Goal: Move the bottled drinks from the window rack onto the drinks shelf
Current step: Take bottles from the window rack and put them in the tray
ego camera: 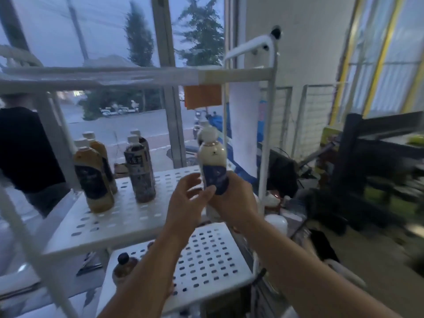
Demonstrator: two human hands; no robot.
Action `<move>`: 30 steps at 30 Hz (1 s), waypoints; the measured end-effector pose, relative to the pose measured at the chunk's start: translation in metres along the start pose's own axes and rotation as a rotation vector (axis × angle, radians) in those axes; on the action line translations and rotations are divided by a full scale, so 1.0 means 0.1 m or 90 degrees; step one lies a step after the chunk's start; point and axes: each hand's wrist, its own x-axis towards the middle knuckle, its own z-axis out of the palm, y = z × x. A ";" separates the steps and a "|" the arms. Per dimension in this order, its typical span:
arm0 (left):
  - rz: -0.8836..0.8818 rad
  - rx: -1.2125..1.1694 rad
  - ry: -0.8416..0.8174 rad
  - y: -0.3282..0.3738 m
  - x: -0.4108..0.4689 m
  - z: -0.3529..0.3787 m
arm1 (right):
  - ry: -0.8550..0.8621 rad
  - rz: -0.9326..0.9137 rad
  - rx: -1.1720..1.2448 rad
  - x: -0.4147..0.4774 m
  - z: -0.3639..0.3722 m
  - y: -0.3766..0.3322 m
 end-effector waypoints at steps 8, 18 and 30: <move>0.024 -0.066 -0.173 -0.08 -0.85 0.82 | 0.158 0.043 -0.115 -1.17 -0.83 0.44; -0.183 -0.036 -0.502 -0.95 -2.33 2.46 | 0.202 0.580 -0.096 -2.73 -1.66 2.25; -0.342 0.109 -0.585 -1.86 -2.38 2.80 | 0.077 0.905 -0.101 -3.04 -1.25 3.58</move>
